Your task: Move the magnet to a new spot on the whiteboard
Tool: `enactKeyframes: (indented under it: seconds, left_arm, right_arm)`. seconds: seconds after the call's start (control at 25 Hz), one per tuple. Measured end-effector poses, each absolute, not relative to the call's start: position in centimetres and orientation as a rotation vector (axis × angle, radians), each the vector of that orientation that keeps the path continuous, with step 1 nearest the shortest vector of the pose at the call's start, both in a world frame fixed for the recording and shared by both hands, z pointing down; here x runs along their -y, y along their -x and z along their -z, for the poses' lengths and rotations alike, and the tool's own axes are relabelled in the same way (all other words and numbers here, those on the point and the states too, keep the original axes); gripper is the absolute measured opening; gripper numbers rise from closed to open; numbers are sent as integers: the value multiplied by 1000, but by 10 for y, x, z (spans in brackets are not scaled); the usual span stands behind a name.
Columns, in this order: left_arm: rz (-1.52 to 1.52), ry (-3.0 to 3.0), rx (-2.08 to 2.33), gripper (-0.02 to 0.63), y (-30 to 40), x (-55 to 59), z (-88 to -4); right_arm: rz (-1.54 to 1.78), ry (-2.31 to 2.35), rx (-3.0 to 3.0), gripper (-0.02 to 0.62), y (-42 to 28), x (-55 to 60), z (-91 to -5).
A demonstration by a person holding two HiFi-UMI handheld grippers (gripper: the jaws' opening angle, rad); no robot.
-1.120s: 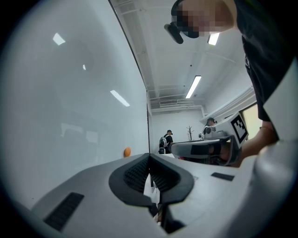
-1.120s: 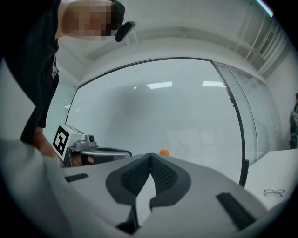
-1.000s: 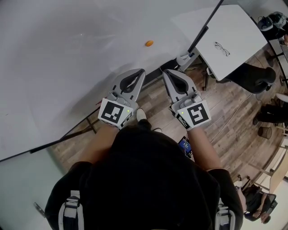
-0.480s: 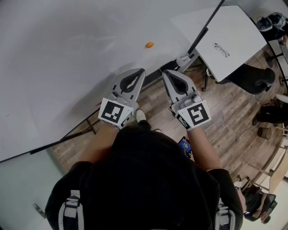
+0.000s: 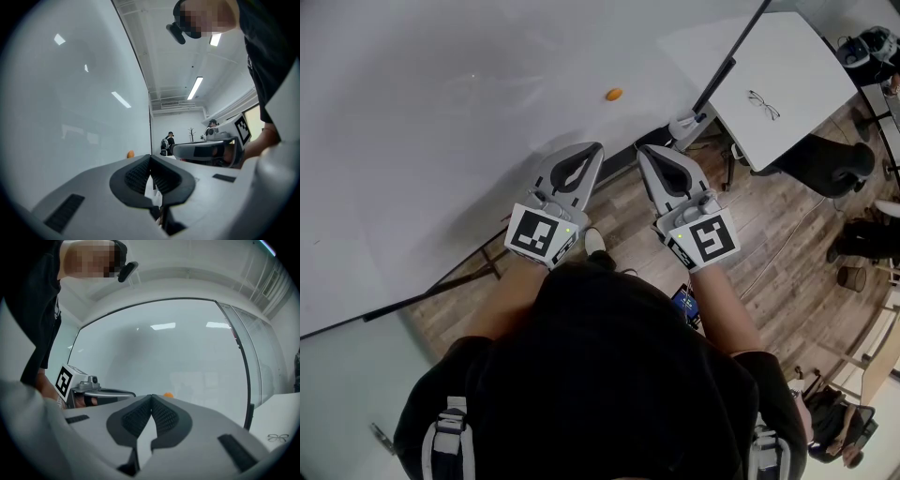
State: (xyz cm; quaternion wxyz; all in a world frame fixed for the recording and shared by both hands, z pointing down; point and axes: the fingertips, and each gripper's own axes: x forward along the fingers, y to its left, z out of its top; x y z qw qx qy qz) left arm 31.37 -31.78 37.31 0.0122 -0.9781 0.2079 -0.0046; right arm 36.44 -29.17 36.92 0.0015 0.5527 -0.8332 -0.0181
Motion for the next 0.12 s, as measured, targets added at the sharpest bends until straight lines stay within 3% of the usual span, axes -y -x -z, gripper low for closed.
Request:
enactKeyframes:
  seconds: [0.12]
  left_arm:
    - [19,3048,-647,2,-312,318,-372]
  right_arm:
    - [61,-1731,2615,-3,-362,291,-368]
